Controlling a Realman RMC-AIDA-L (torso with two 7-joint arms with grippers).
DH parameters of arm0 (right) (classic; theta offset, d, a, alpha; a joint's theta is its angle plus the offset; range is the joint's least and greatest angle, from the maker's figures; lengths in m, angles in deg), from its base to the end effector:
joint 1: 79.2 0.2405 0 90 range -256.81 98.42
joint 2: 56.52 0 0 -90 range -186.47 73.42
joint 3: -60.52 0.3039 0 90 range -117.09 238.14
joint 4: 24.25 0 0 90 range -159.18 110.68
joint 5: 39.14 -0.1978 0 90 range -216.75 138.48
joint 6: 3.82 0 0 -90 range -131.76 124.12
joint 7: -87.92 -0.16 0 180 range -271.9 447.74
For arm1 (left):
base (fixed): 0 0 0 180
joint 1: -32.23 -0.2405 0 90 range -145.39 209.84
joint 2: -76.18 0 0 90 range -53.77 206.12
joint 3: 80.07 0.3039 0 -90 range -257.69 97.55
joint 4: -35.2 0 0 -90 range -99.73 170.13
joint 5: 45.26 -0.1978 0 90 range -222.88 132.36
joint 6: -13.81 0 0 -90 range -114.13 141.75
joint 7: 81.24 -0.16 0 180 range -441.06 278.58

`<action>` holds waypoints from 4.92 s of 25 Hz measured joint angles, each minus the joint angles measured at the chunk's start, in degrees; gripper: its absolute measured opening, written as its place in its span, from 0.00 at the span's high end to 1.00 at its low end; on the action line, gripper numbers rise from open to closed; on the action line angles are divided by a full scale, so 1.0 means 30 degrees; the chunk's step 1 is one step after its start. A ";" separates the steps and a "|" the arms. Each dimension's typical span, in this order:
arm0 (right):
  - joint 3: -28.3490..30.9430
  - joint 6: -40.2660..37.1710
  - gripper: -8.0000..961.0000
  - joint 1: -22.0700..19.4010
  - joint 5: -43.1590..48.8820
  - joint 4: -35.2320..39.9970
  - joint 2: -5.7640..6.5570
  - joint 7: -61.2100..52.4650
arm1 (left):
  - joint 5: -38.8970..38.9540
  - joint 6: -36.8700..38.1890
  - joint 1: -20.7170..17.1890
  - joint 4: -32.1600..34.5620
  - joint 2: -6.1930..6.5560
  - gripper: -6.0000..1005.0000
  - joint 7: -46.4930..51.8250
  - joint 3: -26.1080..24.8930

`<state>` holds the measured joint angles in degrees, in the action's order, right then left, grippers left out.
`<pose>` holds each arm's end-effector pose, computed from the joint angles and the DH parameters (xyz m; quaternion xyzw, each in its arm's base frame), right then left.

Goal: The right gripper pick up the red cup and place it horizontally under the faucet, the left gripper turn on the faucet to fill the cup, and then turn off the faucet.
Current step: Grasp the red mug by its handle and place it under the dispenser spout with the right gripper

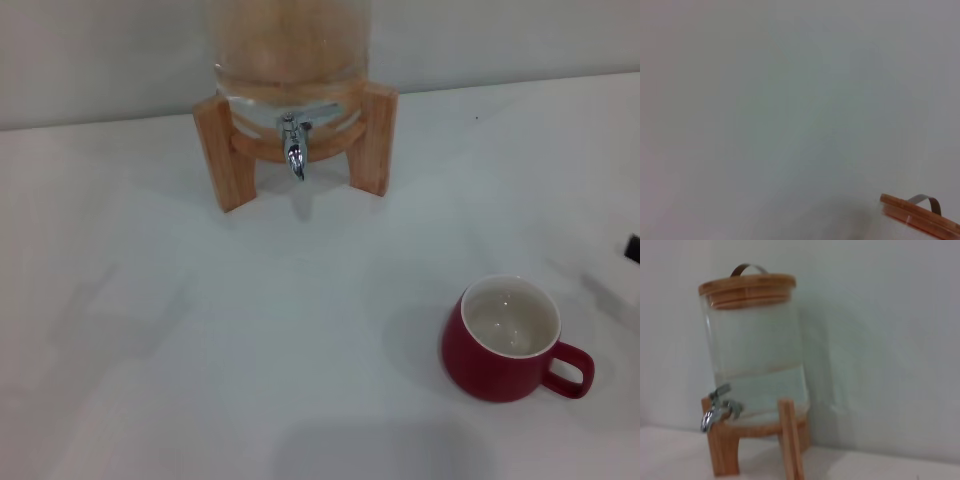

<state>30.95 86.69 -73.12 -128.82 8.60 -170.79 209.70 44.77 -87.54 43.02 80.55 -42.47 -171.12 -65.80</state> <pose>0.4105 0.2362 0.0595 -0.8174 0.2442 0.3095 0.4201 -0.3646 0.2540 0.1055 -0.7268 -0.3224 -0.4843 0.3651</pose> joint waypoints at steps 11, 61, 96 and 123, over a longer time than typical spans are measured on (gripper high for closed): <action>0.0151 0.2311 0.28 -0.1714 0.1842 0.1615 0.0013 -0.0276 | -0.0022 0.0038 0.0381 0.0008 0.0077 0.13 0.0019 0.0082; -0.1043 0.0784 0.28 -0.0979 0.2794 -0.4078 -0.0348 0.7124 | 0.0061 0.0185 0.1411 0.0093 0.0438 0.13 0.0399 0.0027; -0.0746 -0.0384 0.28 -0.0775 0.2383 -0.4290 -0.0316 0.7219 | 0.0081 0.0534 0.0916 0.0266 0.0323 0.13 0.0292 0.0037; 0.0221 -0.0890 0.28 -0.0115 0.1858 -0.5001 -0.0290 0.7216 | 0.0096 0.0326 0.0938 0.0290 0.0261 0.13 0.0312 -0.0013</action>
<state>31.61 84.02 -73.46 -123.25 -6.41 -171.66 231.35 45.06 -86.56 45.83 81.42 -41.68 -170.18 -65.84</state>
